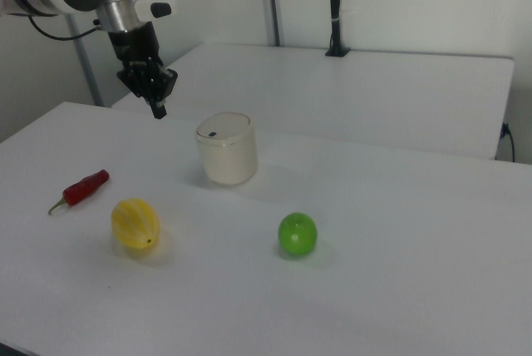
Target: Close garbage bin
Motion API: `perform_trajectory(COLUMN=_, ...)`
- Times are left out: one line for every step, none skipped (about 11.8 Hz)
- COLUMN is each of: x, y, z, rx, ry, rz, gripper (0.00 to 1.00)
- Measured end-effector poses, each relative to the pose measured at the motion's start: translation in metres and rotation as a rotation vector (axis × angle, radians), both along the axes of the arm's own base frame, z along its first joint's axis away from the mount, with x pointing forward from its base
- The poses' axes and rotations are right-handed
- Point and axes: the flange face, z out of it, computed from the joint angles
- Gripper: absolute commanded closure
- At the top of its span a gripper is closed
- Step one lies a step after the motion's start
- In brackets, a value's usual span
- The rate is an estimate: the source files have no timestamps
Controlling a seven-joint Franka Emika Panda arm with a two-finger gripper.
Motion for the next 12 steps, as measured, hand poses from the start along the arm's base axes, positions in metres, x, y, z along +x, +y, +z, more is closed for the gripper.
perform_trajectory(x=-0.017, y=-0.008, z=0.008, rx=-0.001, ry=0.006, rz=-0.007, gripper=0.7)
perform_trajectory(x=-0.032, y=-0.015, z=0.013, rx=-0.002, ry=0.011, rz=-0.013, gripper=0.33)
perform_trajectory(x=-0.045, y=-0.021, z=0.015, rx=-0.003, ry=0.027, rz=-0.02, gripper=0.17)
perform_trajectory(x=-0.051, y=-0.026, z=0.014, rx=-0.004, ry=0.038, rz=-0.028, gripper=0.07)
perform_trajectory(x=-0.052, y=-0.03, z=0.011, rx=-0.005, ry=0.045, rz=-0.032, gripper=0.0)
perform_trajectory(x=-0.052, y=-0.032, z=0.007, rx=-0.006, ry=0.053, rz=-0.032, gripper=0.0)
perform_trajectory(x=-0.052, y=-0.033, z=0.004, rx=-0.006, ry=0.059, rz=-0.032, gripper=0.0)
perform_trajectory(x=-0.051, y=-0.033, z=0.003, rx=-0.006, ry=0.062, rz=-0.032, gripper=0.0)
perform_trajectory(x=-0.051, y=-0.033, z=0.003, rx=-0.006, ry=0.062, rz=-0.032, gripper=0.0)
perform_trajectory(x=-0.051, y=-0.033, z=0.003, rx=-0.007, ry=0.062, rz=-0.032, gripper=0.0)
perform_trajectory(x=-0.051, y=-0.034, z=0.003, rx=-0.011, ry=0.062, rz=-0.032, gripper=0.0)
perform_trajectory(x=-0.051, y=-0.035, z=0.003, rx=-0.016, ry=0.062, rz=-0.032, gripper=0.0)
